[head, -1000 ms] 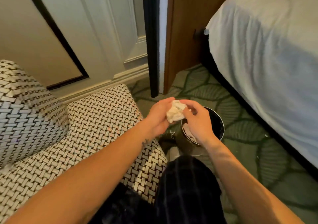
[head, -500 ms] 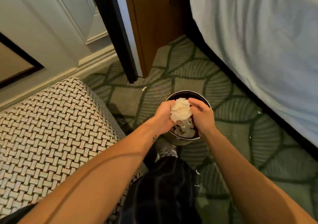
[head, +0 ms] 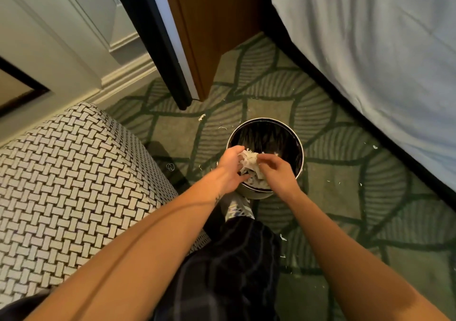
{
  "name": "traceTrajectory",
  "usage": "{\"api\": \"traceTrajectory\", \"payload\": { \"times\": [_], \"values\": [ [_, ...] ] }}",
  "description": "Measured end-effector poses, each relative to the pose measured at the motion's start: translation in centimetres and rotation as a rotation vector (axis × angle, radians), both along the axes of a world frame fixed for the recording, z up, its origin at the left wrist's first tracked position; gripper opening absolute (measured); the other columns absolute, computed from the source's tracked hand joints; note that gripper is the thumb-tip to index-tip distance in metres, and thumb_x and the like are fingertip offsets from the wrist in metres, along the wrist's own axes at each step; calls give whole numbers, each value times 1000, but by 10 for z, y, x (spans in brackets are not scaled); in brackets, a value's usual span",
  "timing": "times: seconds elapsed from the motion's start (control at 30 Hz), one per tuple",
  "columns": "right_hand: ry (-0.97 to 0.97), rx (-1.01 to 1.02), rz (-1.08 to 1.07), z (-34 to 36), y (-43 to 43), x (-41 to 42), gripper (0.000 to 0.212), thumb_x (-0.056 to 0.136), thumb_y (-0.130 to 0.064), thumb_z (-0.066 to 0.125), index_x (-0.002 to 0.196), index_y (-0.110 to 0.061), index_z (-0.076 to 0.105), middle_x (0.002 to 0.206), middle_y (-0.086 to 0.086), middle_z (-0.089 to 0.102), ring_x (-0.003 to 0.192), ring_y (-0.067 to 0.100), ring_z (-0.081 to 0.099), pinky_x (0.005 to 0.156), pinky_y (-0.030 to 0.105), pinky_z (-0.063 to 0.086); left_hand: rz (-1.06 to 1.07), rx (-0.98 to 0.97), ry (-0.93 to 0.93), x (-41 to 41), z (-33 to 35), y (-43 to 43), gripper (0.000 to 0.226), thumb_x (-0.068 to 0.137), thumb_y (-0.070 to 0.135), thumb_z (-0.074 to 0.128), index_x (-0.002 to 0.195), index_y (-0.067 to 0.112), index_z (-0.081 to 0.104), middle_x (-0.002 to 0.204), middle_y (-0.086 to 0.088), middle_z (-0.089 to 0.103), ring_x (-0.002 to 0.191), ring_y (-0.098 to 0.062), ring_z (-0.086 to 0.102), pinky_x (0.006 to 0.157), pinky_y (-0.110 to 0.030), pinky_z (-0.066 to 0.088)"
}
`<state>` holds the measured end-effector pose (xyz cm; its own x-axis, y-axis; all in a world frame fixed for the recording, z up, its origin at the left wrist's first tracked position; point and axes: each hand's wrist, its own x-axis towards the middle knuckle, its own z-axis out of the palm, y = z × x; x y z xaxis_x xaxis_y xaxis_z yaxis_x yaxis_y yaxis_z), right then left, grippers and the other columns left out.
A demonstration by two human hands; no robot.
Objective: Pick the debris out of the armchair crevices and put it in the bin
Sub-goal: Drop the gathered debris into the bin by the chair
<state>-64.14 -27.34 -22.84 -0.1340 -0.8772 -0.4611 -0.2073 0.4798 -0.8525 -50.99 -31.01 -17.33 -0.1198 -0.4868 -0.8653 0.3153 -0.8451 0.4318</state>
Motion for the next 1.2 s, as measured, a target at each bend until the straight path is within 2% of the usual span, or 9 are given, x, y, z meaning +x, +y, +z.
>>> {"api": "traceTrajectory", "payload": {
  "times": [0.13,0.23,0.4,0.6,0.7,0.87,0.97,1.07,1.2],
  "values": [
    [-4,40,192,-10,7,21,30,95,-2,59,124,-6,65,113,2,69,109,15,64,82,7,47,51,20,-51,5,-11,-1,18,104,26,44,98,19,59,105,-1,60,88,-13,53,99,-39,40],
    [25,56,281,-22,11,36,29,92,-7,64,120,-14,66,102,0,72,99,18,68,89,27,53,66,11,-68,10,-14,0,32,105,28,41,128,15,58,104,0,62,105,-18,56,110,-40,36],
    [80,92,386,-35,8,45,55,82,-11,72,132,-18,49,105,3,69,93,19,65,83,35,52,127,-26,-44,11,-12,-1,46,105,33,41,146,13,49,156,-9,44,144,-23,41,123,-41,27],
    [531,19,465,-48,10,59,39,89,-10,59,127,-17,52,107,11,70,98,34,65,77,42,52,170,-29,-39,11,-2,-3,38,106,37,39,137,19,51,161,-7,37,137,-20,43,109,-34,31],
    [517,-57,449,-49,12,66,21,89,-5,56,109,-13,58,97,11,71,91,35,64,71,40,48,152,-34,-54,15,-1,-4,48,107,38,36,149,15,43,162,-6,37,128,-19,52,91,-28,35],
    [444,-109,452,-47,7,79,19,89,-5,55,106,-14,59,94,11,73,87,36,66,73,48,54,125,-38,-64,23,4,-5,55,107,38,36,156,13,33,160,-5,40,144,-23,41,93,-28,32],
    [416,-153,429,-42,7,89,21,92,-6,56,111,-12,62,100,13,74,91,38,68,74,49,55,96,-52,-124,28,8,-4,53,108,36,37,155,13,36,135,-1,59,108,-18,58,82,-22,38],
    [418,-180,431,-40,9,93,23,93,-5,55,114,-11,63,101,13,75,91,37,68,73,46,55,45,-60,-210,30,10,-2,51,107,35,39,152,12,41,103,4,61,77,-11,50,59,-22,37],
    [434,-166,512,-37,2,99,25,91,-5,52,111,-16,62,96,9,74,88,35,67,73,47,54,79,-42,-193,43,10,-1,51,106,37,43,151,12,45,134,-5,60,110,-18,58,83,-27,39]
  ]
}}
